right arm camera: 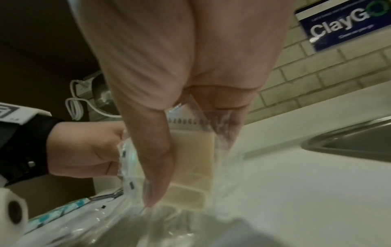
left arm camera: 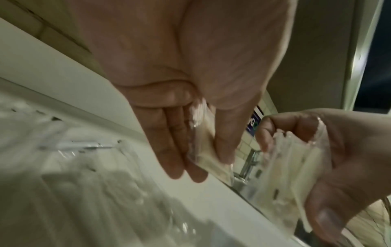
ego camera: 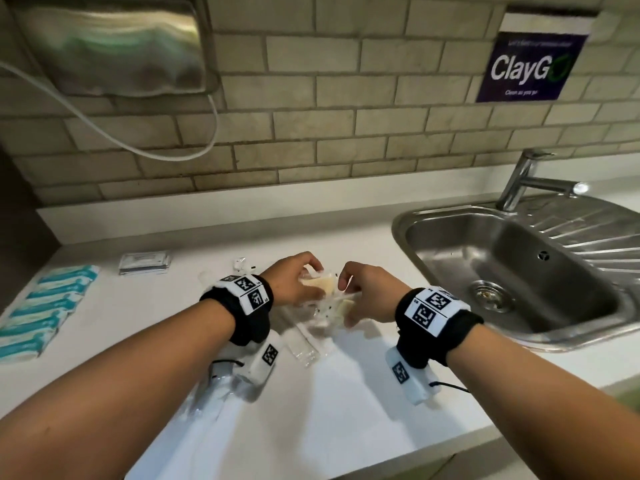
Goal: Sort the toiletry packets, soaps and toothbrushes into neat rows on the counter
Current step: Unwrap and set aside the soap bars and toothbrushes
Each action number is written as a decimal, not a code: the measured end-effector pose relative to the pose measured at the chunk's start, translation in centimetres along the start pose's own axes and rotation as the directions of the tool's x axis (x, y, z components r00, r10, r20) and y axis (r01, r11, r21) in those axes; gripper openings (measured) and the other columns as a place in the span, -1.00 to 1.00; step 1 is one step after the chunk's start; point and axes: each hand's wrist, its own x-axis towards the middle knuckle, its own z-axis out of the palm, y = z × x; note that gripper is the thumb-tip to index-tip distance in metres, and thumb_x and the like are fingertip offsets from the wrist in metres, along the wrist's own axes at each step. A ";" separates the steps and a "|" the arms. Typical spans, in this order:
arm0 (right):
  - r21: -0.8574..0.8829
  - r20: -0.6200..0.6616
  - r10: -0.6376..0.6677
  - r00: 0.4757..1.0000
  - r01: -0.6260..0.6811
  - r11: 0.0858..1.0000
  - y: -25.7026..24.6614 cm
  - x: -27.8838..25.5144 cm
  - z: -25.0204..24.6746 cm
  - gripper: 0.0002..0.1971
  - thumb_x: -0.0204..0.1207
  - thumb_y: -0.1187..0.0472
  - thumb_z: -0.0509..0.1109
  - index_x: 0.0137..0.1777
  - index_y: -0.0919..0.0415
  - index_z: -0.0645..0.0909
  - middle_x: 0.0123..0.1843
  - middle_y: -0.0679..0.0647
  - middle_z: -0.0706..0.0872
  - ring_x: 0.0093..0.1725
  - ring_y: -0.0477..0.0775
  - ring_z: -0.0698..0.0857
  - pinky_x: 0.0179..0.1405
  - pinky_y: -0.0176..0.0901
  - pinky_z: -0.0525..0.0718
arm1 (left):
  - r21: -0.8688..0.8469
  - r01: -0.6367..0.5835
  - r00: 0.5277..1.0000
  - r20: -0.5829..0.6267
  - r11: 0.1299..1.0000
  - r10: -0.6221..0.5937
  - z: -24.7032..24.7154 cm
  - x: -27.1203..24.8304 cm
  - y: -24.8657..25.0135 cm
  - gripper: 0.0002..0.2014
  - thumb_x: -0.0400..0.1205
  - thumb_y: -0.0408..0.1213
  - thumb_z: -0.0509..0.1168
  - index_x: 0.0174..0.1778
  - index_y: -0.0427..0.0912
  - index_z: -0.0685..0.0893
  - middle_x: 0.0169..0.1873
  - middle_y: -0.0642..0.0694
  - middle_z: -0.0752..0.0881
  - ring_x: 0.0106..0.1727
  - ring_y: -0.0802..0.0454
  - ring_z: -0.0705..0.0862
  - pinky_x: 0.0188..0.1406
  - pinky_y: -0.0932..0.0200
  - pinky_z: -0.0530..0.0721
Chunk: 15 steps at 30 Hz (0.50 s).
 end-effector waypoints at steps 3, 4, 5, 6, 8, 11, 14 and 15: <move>0.063 -0.049 -0.101 0.994 0.104 0.993 -2.7 1.3 0.3 -0.47 0.15 0.31 0.71 0.02 0.07 0.48 -0.09 -0.04 0.63 -0.22 -0.08 0.57 -0.37 -0.32 0.48 | -0.288 0.021 0.998 -0.058 0.957 -0.039 -2.2 -1.9 -0.6 -0.71 0.57 -0.50 0.40 0.10 -0.05 0.63 -0.16 -0.14 0.64 -0.38 -0.04 0.66 -0.30 -0.01 0.79; 0.073 -0.065 -0.133 0.989 0.138 0.988 -3.6 1.7 0.5 -0.46 0.14 0.31 0.72 0.03 0.10 0.49 -0.07 -0.02 0.64 -0.23 -0.07 0.56 -0.39 -0.34 0.47 | -0.326 0.025 0.996 -0.068 0.945 -0.050 -2.9 -2.5 -1.0 -0.71 0.60 -0.53 0.35 0.11 -0.06 0.66 -0.13 -0.16 0.66 -0.34 -0.06 0.67 -0.24 -0.08 0.81; 0.076 -0.074 -0.170 0.983 0.176 0.982 -4.8 2.4 0.7 -0.45 0.13 0.31 0.72 0.04 0.13 0.50 -0.05 0.01 0.64 -0.24 -0.06 0.54 -0.40 -0.37 0.45 | -0.353 0.035 0.994 -0.082 0.935 -0.068 -3.9 -3.5 -1.5 -0.72 0.64 -0.53 0.29 0.14 -0.08 0.66 -0.12 -0.16 0.67 -0.31 -0.05 0.69 -0.23 -0.07 0.83; 0.078 -0.084 -0.197 0.977 0.203 0.976 -5.8 3.0 1.0 -0.44 0.12 0.31 0.73 0.04 0.15 0.50 -0.03 0.02 0.64 -0.27 -0.09 0.52 -0.42 -0.40 0.43 | -0.371 0.048 0.992 -0.091 0.927 -0.087 -4.7 -4.3 -1.7 -0.75 0.68 -0.50 0.24 0.18 -0.12 0.67 -0.14 -0.12 0.67 -0.31 0.01 0.70 -0.27 0.00 0.83; 0.080 -0.089 -0.250 0.964 0.257 0.963 -8.2 4.4 1.8 -0.41 0.08 0.31 0.75 0.01 0.12 0.47 -0.03 0.02 0.62 -0.31 -0.14 0.48 -0.46 -0.45 0.41 | -0.464 0.098 0.979 -0.116 0.880 -0.170 -6.7 -6.3 -2.4 -0.79 0.74 -0.32 0.19 0.21 -0.22 0.68 -0.21 -0.08 0.66 -0.39 0.12 0.68 -0.33 0.05 0.81; 0.064 -0.076 -0.317 0.945 0.322 0.945 -11.8 6.5 3.7 -0.37 0.04 0.29 0.76 0.01 0.12 0.45 -0.01 0.04 0.62 -0.29 -0.08 0.50 -0.49 -0.45 0.42 | -0.555 0.169 0.963 -0.083 0.815 -0.256 -9.5 -9.0 -4.0 -0.66 0.72 -0.07 0.19 0.22 -0.23 0.69 -0.04 -0.13 0.71 -0.25 -0.01 0.68 -0.40 0.03 0.80; 0.004 -0.060 -0.377 0.924 0.378 0.926 -15.6 8.4 6.0 -0.33 0.02 0.22 0.78 0.08 0.19 0.48 0.04 0.07 0.57 -0.13 0.04 0.54 -0.38 -0.33 0.44 | -0.436 0.189 0.968 -0.069 0.880 -0.243 -11.9 -11.3 -6.3 -0.65 0.63 -0.10 0.36 0.28 -0.18 0.65 0.08 -0.08 0.66 -0.08 0.05 0.66 -0.38 0.12 0.78; -0.022 -0.046 -0.396 0.917 0.395 0.918 -17.0 9.1 7.0 -0.31 0.01 0.20 0.78 0.09 0.18 0.47 0.06 0.06 0.54 -0.09 0.05 0.53 -0.36 -0.31 0.43 | -0.405 0.192 0.969 -0.063 0.894 -0.237 -12.9 -12.1 -7.4 -0.64 0.62 -0.19 0.39 0.32 -0.18 0.62 0.07 -0.05 0.65 -0.04 0.09 0.66 -0.33 0.11 0.80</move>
